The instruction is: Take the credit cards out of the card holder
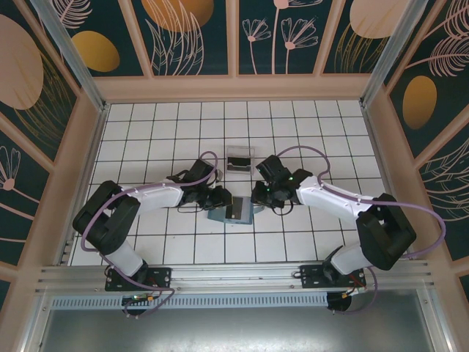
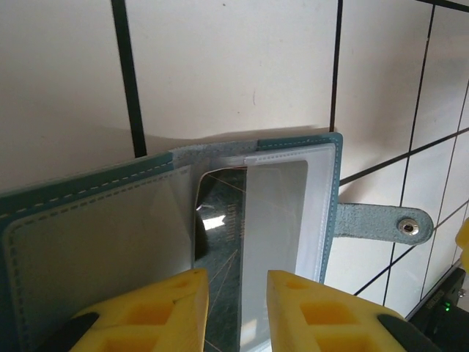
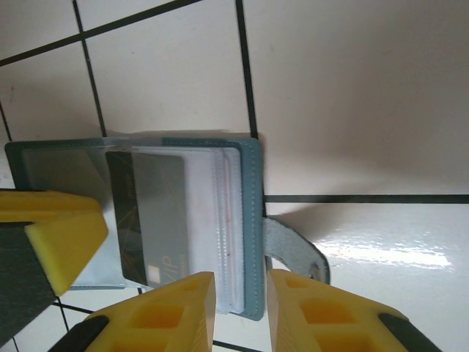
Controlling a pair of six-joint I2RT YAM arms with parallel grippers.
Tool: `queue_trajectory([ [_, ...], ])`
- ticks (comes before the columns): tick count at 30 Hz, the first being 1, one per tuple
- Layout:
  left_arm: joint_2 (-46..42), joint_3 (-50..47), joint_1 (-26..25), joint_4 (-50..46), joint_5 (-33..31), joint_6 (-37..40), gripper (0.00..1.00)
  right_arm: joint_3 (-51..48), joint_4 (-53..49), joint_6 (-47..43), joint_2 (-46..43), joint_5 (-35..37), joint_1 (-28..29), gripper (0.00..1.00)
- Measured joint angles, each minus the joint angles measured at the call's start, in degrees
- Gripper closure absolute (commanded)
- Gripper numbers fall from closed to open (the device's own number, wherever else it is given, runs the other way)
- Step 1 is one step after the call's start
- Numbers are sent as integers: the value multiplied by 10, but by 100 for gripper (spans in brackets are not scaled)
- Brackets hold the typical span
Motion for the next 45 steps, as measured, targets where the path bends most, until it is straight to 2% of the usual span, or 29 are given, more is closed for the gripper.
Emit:
queue_trajectory([
  [6, 12, 0, 1, 4, 1, 4, 71, 6, 10, 0, 28, -12, 8, 71],
  [15, 12, -4, 4, 4, 3, 9, 70, 14, 25, 0, 81, -29, 20, 58],
  [18, 12, -7, 4, 8, 5, 9, 70, 18, 29, 0, 95, -31, 24, 57],
  [34, 12, -21, 5, 21, 5, 8, 70, 21, 34, 0, 129, -20, 29, 70],
  [45, 12, -46, 9, 67, 35, 5, 71, 21, 33, 0, 130, -16, 29, 76],
])
